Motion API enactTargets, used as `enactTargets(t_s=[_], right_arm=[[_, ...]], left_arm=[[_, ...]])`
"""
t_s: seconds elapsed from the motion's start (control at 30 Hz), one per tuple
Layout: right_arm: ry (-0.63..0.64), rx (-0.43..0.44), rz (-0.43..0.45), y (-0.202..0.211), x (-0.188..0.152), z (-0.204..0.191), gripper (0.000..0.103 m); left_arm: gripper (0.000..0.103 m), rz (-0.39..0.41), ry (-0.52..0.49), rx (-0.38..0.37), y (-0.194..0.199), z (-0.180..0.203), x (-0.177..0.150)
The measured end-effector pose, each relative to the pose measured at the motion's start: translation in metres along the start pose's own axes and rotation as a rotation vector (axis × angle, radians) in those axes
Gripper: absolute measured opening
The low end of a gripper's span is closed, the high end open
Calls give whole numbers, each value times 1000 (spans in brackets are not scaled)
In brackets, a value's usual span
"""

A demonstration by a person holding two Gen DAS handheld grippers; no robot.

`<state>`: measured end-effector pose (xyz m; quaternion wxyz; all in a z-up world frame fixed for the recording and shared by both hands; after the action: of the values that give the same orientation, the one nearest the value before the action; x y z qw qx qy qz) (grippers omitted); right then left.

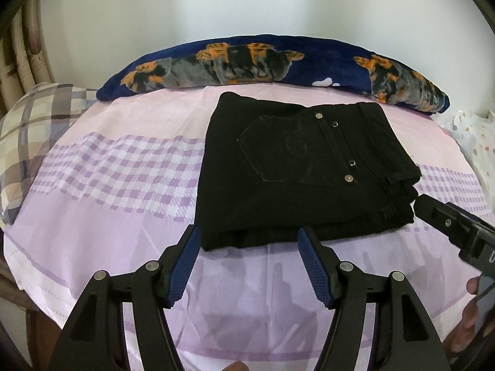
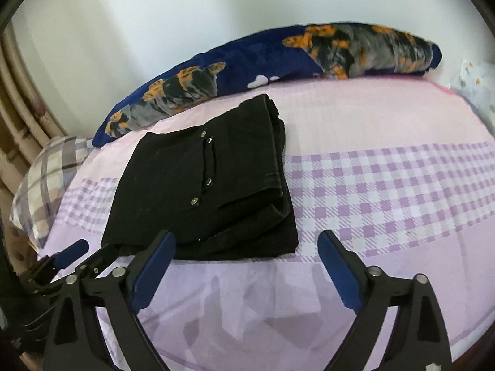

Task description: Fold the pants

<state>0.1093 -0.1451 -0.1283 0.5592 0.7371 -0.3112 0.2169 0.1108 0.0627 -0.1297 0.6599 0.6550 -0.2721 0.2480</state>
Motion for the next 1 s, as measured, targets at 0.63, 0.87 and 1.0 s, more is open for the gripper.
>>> enactTargets(t_s=[0.63,0.87,1.0], right_arm=[[115,-37,25,3,-11,-21,99],[110,-44,25,4,-13,-22,100],[108,-44,21,4,-13,-20,100]], left_arm=[[66,26,-20,51,15,3,-8],[66,20,-23,50,15,7,-10],[66,14,-32,47,13,7,-10]])
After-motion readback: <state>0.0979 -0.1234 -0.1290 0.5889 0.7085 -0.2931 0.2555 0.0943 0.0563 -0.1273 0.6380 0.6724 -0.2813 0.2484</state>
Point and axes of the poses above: each gripper's, at about its wrist camera, not at the fingertips, and y roughly against the way its jaws point, z to its right, x to its top, the point moved 5 cm from there along -y, roughly the way its jaws point, and after that the axes turned 3 degrees about z, right-handed, at the moved point
